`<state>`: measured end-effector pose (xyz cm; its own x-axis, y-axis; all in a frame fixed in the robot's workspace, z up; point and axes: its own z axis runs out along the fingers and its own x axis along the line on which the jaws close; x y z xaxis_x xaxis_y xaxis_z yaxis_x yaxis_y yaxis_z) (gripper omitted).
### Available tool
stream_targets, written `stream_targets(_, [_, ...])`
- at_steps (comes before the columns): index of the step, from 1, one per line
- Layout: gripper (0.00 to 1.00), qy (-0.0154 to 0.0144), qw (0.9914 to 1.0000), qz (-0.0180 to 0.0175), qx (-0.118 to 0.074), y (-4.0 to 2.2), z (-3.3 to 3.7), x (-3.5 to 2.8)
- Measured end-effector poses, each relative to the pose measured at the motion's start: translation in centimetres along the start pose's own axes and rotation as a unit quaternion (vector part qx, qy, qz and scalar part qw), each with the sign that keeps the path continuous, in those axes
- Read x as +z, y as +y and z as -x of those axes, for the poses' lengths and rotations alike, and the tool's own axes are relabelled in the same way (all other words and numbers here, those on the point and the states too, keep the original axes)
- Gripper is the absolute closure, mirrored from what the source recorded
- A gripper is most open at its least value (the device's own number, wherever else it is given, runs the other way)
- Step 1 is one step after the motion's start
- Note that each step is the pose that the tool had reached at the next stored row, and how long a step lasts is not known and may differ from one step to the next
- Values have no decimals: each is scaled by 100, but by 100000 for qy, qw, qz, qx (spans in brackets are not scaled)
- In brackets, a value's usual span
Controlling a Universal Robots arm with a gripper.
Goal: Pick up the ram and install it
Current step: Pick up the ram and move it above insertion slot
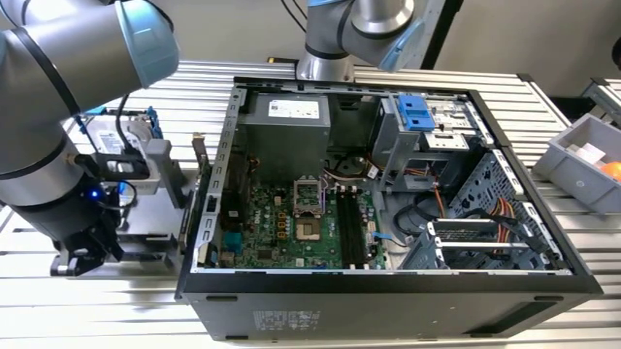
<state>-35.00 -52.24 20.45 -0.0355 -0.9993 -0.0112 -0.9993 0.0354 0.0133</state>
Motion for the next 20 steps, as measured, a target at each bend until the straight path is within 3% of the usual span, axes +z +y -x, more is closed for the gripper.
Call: stream_targets(20, [100,2,100000,-2,2,2,2,-152])
